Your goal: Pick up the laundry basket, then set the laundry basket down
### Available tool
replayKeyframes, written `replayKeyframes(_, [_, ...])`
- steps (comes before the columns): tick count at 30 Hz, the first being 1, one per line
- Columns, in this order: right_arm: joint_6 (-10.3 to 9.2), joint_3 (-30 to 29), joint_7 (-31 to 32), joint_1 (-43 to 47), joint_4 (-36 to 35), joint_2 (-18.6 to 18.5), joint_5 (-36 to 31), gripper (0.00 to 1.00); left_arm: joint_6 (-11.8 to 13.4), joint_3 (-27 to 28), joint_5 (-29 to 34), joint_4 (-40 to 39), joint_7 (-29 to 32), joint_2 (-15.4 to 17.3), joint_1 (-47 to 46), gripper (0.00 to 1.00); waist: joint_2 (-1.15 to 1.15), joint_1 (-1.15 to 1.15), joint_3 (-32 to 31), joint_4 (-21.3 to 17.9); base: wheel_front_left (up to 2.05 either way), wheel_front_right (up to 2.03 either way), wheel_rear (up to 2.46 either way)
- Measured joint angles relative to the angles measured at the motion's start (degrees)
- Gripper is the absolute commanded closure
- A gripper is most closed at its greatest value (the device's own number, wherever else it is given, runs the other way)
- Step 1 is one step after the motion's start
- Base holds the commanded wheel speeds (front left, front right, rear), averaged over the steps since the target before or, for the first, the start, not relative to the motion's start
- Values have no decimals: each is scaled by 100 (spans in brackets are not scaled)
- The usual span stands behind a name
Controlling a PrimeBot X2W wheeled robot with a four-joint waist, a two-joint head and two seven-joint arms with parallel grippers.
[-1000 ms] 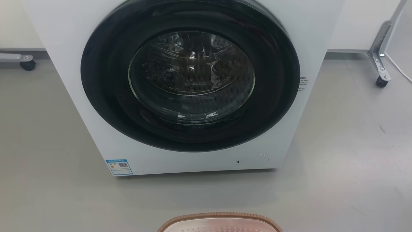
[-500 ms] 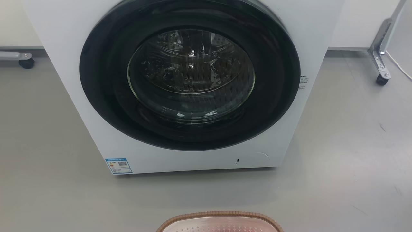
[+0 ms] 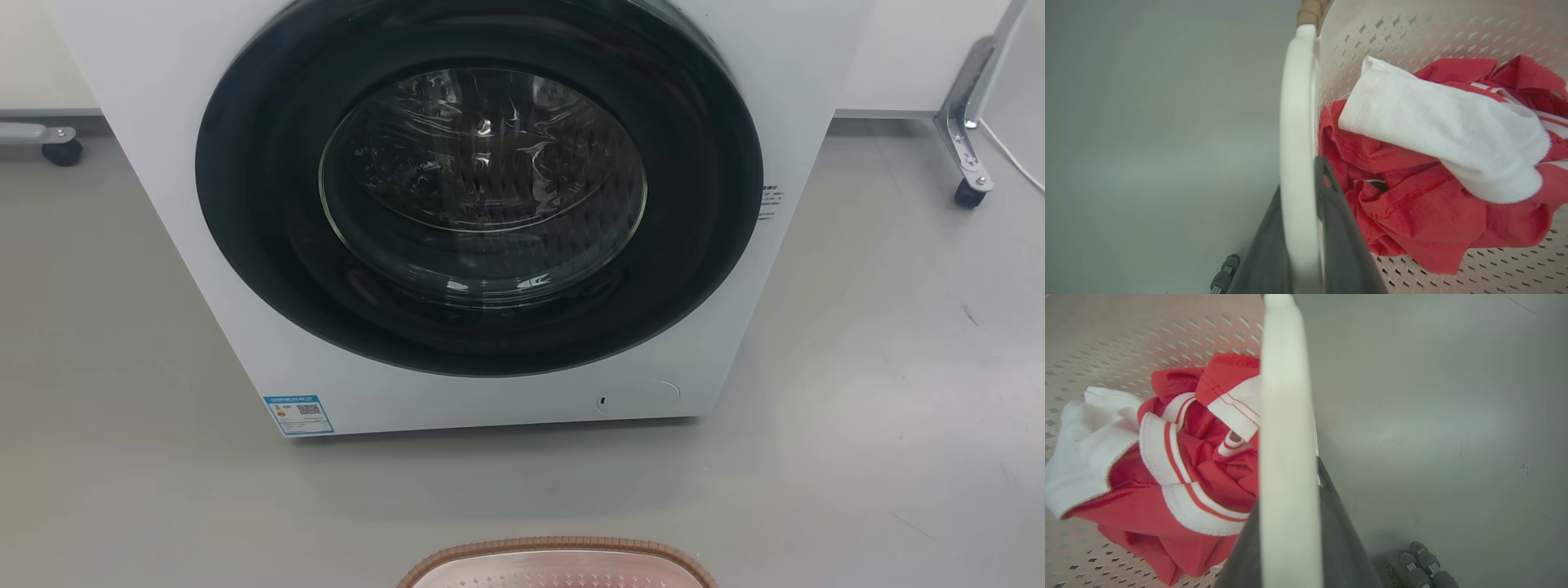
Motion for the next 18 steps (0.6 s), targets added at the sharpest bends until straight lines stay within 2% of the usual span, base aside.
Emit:
replayKeyframes(9, [-1,86,-60,-182,5,-2,79,100,43,-23,0,-3,-7,4,-86,100,0,0,160,8,0,0,0])
replayKeyframes(18, [-1,102,-168,-764,19,-19,120,100,49,-27,3,4,-10,25,-682,100,0,0,513,32,0,0,0])
